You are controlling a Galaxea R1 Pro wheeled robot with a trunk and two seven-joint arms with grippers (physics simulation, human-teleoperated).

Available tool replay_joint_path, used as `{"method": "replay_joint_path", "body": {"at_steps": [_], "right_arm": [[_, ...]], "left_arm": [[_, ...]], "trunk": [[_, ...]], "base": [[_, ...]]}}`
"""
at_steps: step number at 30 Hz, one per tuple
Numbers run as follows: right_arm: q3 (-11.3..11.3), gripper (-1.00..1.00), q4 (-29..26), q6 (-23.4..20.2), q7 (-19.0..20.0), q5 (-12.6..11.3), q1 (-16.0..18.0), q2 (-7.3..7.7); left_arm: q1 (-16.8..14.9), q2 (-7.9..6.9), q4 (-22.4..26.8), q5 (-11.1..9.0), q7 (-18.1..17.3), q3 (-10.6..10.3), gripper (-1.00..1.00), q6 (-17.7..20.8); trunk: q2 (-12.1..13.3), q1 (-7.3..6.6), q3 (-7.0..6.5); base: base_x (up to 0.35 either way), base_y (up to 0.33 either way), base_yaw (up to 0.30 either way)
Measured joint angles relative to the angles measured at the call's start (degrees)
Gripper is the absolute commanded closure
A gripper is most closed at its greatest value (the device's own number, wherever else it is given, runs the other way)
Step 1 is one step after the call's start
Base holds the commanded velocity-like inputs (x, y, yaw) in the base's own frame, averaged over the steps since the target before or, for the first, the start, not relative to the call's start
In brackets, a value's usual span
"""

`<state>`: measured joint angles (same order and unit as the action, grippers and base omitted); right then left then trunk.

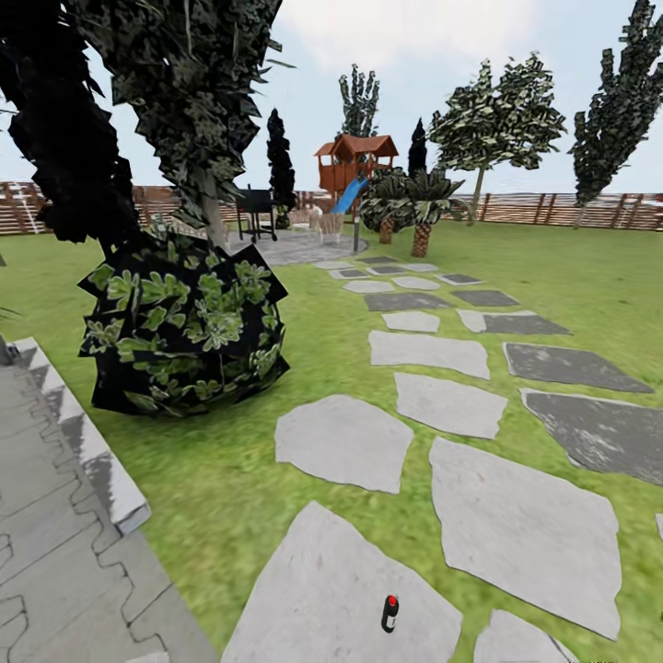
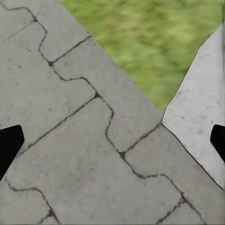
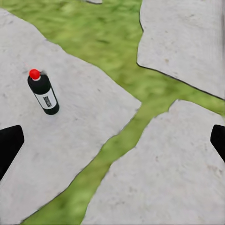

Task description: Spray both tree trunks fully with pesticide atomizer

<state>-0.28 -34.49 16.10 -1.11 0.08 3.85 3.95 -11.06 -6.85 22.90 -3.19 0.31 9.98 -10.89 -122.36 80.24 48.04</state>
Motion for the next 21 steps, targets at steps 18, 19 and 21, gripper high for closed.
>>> {"method": "replay_joint_path", "body": {"at_steps": [18,19,21], "right_arm": [[-0.02,-1.00,-0.02,0.00,0.00,0.00,0.03,-0.04],[-0.02,-1.00,-0.02,0.01,0.00,0.00,0.03,-0.06],[-0.02,-1.00,-0.02,0.00,0.00,0.00,0.01,-0.05]], "left_arm": [[0.00,0.00,0.00,0.00,0.00,-0.02,-1.00,-0.01],[0.00,0.00,-0.01,0.00,0.00,-0.02,-1.00,-0.01],[0.00,0.00,0.00,0.00,-0.02,-0.02,-1.00,-0.01]], "trunk": [[0.00,0.02,0.00],[0.00,0.03,0.00],[0.00,0.03,0.00]], "base": [[0.082,0.067,-0.300],[0.001,0.001,-0.300],[0.001,0.000,-0.300]]}}
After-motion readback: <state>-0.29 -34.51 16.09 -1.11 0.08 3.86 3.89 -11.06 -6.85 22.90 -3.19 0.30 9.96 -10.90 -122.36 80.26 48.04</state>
